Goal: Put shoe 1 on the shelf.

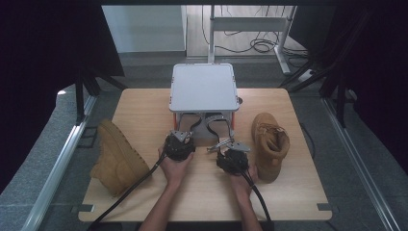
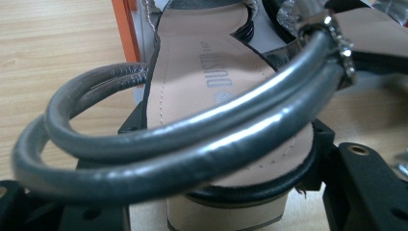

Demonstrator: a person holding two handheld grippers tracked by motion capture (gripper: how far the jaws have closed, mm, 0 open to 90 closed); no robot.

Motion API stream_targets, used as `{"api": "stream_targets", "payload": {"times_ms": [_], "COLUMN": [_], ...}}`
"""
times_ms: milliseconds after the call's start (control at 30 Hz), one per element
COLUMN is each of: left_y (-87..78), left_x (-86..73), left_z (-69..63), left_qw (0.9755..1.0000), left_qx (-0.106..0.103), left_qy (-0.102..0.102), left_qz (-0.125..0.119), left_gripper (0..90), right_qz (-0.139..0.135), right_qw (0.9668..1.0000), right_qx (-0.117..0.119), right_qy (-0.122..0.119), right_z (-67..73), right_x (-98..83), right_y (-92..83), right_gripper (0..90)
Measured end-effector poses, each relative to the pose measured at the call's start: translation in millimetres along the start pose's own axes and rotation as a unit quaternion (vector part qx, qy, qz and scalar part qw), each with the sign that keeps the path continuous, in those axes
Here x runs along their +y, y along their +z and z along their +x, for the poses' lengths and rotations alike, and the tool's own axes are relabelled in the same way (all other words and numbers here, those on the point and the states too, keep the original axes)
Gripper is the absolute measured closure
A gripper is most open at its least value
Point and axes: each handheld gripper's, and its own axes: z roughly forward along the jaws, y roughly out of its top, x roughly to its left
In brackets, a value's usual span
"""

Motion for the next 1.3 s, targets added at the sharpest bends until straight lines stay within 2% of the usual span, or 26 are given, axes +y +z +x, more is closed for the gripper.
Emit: {"api": "stream_targets", "payload": {"times_ms": [100, 267, 433, 567, 767, 867, 1100, 1200, 1233, 1300], "left_y": [3.4, 11.1, 17.6, 23.5, 30.8, 32.8, 37.8, 39.6, 40.3, 39.3], "left_x": [4.9, 11.5, 19.1, 22.4, 27.8, 29.2, 27.5, 24.7, 23.6, 22.1], "left_z": [-0.4, 5.7, 4.8, 6.2, 4.2, 5.1, 0.0, 0.0, 0.6, 1.2], "left_qw": [1.0, 0.9997, 0.9998, 0.9995, 0.9995, 0.9992, 0.9993, 0.9995, 0.9996, 0.9997], "left_qx": [0.003, 0.001, 0.009, 0.008, 0.019, 0.017, 0.027, 0.023, 0.019, 0.011], "left_qy": [-0.003, -0.023, -0.017, -0.029, -0.025, -0.036, -0.025, -0.019, -0.017, -0.019], "left_qz": [-0.001, -0.006, -0.004, -0.008, -0.005, -0.009, -0.01, 0.002, 0.013, 0.011], "left_gripper": [39.0, 39.1, 39.1, 39.1, 39.1, 39.0, 38.8, 38.3, 38.0, 37.3], "right_qz": [0.0, 0.0, 0.0, 0.0, 0.0, 0.0, 0.001, 0.001, 0.001, 0.001], "right_qw": [1.0, 1.0, 1.0, 1.0, 1.0, 1.0, 1.0, 1.0, 1.0, 1.0], "right_qx": [0.0, -0.002, -0.002, -0.003, -0.004, -0.003, -0.003, -0.004, -0.004, -0.005], "right_qy": [0.0, 0.002, 0.002, 0.002, 0.002, 0.002, 0.001, 0.001, 0.001, 0.0], "right_z": [-0.1, 0.3, 0.5, 0.7, 1.0, 0.5, 0.7, 0.4, 0.4, 0.5], "right_x": [-0.1, -0.3, -0.2, -0.2, -0.2, -0.3, -0.7, -1.0, -1.1, -1.2], "right_y": [-0.1, 0.0, -0.1, -0.1, 0.0, -0.1, 0.7, 0.5, 0.6, 0.5], "right_gripper": [39.4, 39.5, 39.5, 39.6, 39.6, 39.6, 39.7, 39.8, 39.8, 39.9]}}
